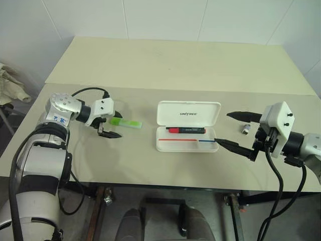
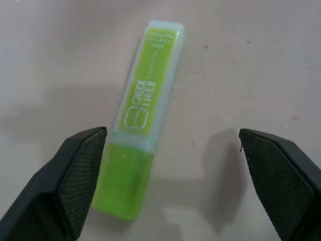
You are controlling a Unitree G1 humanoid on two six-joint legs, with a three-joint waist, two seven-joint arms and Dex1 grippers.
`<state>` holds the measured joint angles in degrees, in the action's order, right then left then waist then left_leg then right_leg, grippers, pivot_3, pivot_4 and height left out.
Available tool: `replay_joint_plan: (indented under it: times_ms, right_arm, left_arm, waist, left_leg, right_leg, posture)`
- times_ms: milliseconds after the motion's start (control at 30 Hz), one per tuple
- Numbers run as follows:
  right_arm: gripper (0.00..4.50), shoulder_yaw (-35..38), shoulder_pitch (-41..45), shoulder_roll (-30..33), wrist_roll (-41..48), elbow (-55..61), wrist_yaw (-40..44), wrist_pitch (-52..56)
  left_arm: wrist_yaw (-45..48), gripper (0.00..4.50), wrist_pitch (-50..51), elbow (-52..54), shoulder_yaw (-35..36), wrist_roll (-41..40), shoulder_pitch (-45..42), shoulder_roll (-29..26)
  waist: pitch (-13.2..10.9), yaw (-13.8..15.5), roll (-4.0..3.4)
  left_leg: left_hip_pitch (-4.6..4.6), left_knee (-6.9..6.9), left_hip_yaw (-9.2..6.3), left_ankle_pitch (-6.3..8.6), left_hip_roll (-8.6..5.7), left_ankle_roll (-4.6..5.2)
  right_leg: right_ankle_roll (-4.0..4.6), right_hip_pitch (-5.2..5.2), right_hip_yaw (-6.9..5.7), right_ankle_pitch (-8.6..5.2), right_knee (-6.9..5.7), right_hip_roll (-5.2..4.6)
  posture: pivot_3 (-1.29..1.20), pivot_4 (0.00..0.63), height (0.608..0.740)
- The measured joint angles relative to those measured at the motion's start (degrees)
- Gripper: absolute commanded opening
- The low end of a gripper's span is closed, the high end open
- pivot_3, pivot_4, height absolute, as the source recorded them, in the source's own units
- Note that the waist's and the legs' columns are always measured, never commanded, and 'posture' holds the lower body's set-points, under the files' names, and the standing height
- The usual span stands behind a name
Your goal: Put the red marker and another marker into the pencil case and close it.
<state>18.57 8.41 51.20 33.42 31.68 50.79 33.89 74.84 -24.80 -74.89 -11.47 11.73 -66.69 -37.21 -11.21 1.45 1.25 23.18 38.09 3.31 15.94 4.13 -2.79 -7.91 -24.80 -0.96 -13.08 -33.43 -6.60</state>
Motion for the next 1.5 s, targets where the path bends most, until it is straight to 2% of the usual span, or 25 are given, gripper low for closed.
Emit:
replay_joint_plan:
  times_ms: [267,367,500,667,1033,1333,1500]
  right_arm:
    - [4.49,2.08,-1.03,0.2,1.32,2.78,-1.67,1.73]
    - [4.5,2.15,-1.42,0.43,1.85,3.84,-2.18,2.56]
    - [4.5,3.37,-2.29,0.64,2.75,5.2,-2.97,3.82]
    - [4.5,4.98,-2.57,1.1,3.86,6.71,-3.96,4.97]
    - [4.5,4.48,-2.4,1.11,4.24,6.54,-4.78,4.93]
    - [4.5,1.82,-1.79,1.1,3.54,3.83,-3.93,2.85]
    - [4.5,0.69,-1.69,1.1,2.16,0.63,-2.61,0.62]
  left_arm:
    - [-3.66,4.5,2.05,-0.39,-0.09,2.46,-0.83,1.75]
    - [-4.22,3.93,3.16,-0.46,-0.14,3.02,-0.87,2.06]
    - [-6.36,2.65,4.25,-0.55,-0.2,3.64,-0.85,2.44]
    - [-7.33,1.13,4.17,-0.51,0.3,3.99,-0.67,2.62]
    - [-6.23,1.09,3.29,-0.16,4.31,1.86,0.82,3.57]
    - [2.38,1.09,1.76,1.29,8.16,-3.32,3.4,3.3]
    - [8.53,1.09,1.72,5.27,8.75,-5.91,4.75,0.78]
  waist:
    - [0.01,0.4,0.01]
    - [0.02,0.41,0.01]
    - [0.03,0.24,0.01]
    - [0.06,-0.01,0.03]
    - [0.07,0.38,0.01]
    - [0.06,0.03,0.02]
    - [0.06,-0.16,0.03]
  left_leg:
    - [-0.12,0.09,-0.01,0.0,0.0,0.0]
    - [-0.23,0.11,-0.01,-0.06,0.0,0.06]
    - [-0.23,0.14,-0.01,-0.18,0.0,0.19]
    - [-0.23,0.1,0.0,-0.15,0.0,0.15]
    - [-0.11,0.07,-0.01,-0.06,-0.02,0.08]
    - [-0.03,0.06,-0.01,-0.04,-0.01,0.08]
    - [-0.04,0.05,0.0,-0.04,0.01,0.09]
  right_leg:
    - [0.0,0.12,0.0,0.0,-0.02,-0.01]
    - [0.07,0.25,0.0,-0.02,0.06,-0.02]
    - [0.39,0.27,0.0,0.04,0.14,-0.03]
    - [0.26,0.25,0.01,0.12,0.11,-0.02]
    - [0.14,0.23,0.0,0.19,0.24,-0.03]
    - [0.11,0.19,-0.01,0.2,0.24,-0.02]
    - [0.12,0.11,-0.01,0.2,0.17,0.01]
  posture:
    - [0.0,0.15,0.74]
    - [0.0,0.15,0.74]
    - [0.0,0.15,0.74]
    - [0.0,0.15,0.74]
    - [0.0,0.15,0.74]
    - [0.0,0.15,0.74]
    - [0.0,0.15,0.74]
